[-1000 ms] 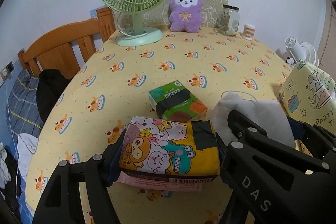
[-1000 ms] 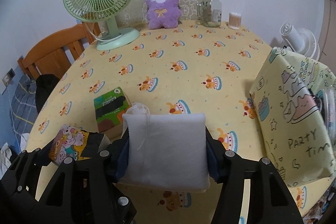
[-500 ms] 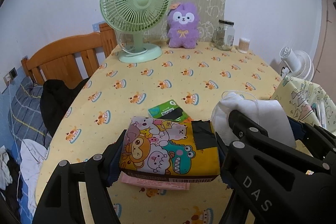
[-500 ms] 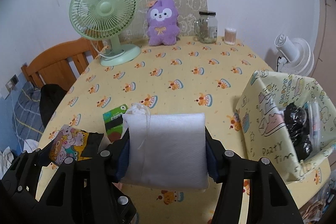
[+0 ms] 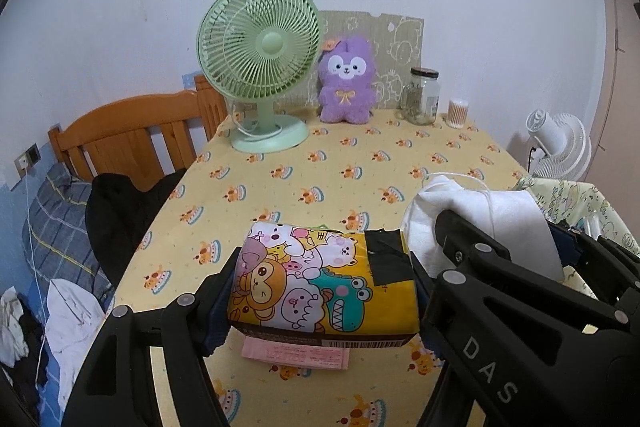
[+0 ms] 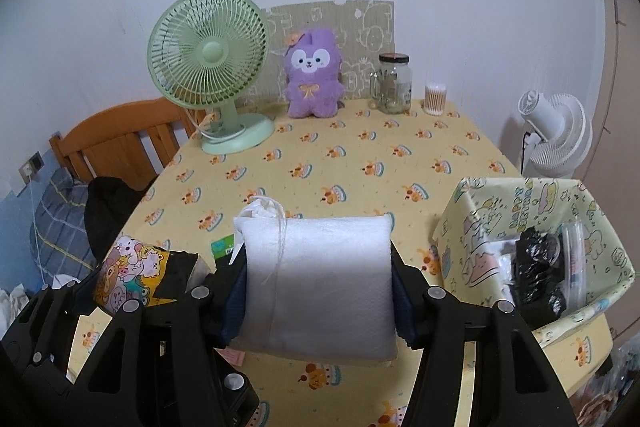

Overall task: Organize soft objects
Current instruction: 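Lift and carry the cartoon pouch and white cloth toward the box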

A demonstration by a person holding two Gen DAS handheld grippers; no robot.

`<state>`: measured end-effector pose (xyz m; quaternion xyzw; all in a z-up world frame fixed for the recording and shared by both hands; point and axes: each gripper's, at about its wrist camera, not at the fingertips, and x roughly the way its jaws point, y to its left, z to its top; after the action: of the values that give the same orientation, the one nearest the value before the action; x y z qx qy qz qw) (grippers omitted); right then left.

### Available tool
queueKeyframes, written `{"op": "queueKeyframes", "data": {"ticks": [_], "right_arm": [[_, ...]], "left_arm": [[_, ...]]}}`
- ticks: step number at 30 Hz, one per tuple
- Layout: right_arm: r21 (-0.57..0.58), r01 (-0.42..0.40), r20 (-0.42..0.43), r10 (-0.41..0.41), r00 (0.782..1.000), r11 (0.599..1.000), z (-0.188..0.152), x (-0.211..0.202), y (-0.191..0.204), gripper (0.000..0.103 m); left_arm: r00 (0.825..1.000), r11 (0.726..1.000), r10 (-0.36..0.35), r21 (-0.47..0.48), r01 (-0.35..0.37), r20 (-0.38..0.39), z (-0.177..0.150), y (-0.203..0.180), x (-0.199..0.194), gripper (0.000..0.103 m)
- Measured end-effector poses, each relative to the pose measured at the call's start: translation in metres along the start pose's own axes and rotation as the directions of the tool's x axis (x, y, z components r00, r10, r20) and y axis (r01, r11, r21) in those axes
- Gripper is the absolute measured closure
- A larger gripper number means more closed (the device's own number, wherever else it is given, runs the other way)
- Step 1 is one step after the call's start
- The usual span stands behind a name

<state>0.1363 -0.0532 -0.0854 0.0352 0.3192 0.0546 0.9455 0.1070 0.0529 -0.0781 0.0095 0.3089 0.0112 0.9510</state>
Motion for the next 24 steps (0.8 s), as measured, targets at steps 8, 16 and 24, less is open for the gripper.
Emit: {"op": "queueKeyframes", "data": {"ticks": [8, 16, 24], "right_arm": [[-0.001, 0.0, 0.034, 0.0, 0.999, 1.0, 0.011, -0.018, -0.013, 0.041], [0.007, 0.021, 0.062, -0.021, 0.998, 1.0, 0.016, -0.031, -0.032, 0.041], [0.023, 0.039, 0.083, -0.04, 0.996, 0.999, 0.02, -0.041, -0.053, 0.041]], "left_arm": [[0.999, 1.0, -0.014, 0.01, 0.014, 0.029, 0.011, -0.012, -0.013, 0.027], [0.998, 0.999, -0.036, 0.031, 0.034, 0.052, 0.018, -0.033, -0.021, 0.027], [0.996, 0.997, -0.056, 0.059, 0.053, 0.068, 0.024, -0.055, -0.027, 0.027]]}}
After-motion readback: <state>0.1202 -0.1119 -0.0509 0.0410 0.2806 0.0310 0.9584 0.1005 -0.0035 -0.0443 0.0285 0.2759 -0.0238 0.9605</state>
